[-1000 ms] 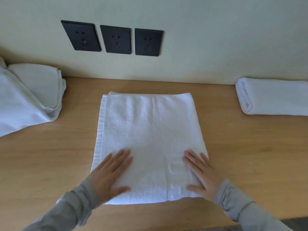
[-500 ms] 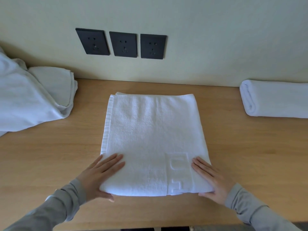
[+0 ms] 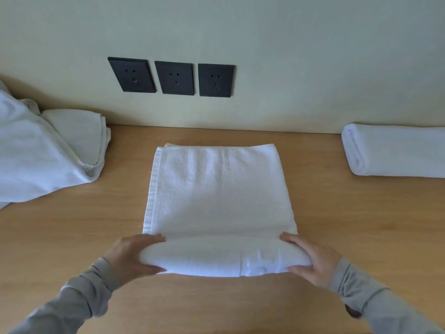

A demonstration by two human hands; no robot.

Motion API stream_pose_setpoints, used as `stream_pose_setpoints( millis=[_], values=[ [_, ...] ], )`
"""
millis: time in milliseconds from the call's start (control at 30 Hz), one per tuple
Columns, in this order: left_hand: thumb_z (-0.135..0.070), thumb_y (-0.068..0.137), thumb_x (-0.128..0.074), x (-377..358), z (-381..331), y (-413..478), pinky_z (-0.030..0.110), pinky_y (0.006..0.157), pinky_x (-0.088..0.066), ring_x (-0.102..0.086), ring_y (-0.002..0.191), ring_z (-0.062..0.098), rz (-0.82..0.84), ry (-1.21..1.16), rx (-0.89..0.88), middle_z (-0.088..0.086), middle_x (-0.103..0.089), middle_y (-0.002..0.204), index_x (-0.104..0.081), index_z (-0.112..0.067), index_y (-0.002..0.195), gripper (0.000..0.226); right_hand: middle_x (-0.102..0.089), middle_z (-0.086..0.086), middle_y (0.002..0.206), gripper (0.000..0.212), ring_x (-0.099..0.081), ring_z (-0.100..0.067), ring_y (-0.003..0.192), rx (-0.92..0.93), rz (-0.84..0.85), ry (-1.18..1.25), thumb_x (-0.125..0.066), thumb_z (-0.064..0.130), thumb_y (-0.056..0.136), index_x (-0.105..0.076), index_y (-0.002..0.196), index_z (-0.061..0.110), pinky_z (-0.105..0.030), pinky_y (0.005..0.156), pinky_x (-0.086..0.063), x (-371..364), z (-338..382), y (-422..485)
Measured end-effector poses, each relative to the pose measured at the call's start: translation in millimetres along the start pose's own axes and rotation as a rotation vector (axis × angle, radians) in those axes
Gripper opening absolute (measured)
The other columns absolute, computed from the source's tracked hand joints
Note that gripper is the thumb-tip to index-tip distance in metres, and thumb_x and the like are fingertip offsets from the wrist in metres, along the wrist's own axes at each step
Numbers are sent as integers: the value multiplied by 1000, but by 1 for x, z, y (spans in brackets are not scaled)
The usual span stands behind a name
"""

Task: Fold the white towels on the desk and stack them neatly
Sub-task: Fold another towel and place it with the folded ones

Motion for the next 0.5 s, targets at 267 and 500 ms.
stream_pose_setpoints(
  millis=[267, 500],
  values=[
    [-54, 40, -79, 28, 19, 64, 13, 50, -39, -53, 51, 1, 273, -275, 340, -10, -58, 52, -69, -26, 60, 35, -69, 3, 83, 23, -64, -8, 76, -147, -191, 375, -77, 29, 72, -64, 90, 27, -28, 69, -52, 73, 1, 40],
    [-59, 36, -74, 69, 25, 136, 14, 48, -36, -51, 46, 5, 457, -351, 429, -10, -55, 49, -62, -20, 44, 42, -69, -21, 83, 58, -68, -26, 80, -240, -162, 588, -87, 37, 54, -66, 85, -8, -29, 69, -49, 143, 4, 97]
  ],
)
Point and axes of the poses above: each hand's wrist, its own y-axis towards the middle knuckle, its own x-axis out of the back of the hand, z = x × y, the point moved 7 cm from there along y, towards the middle knuckle
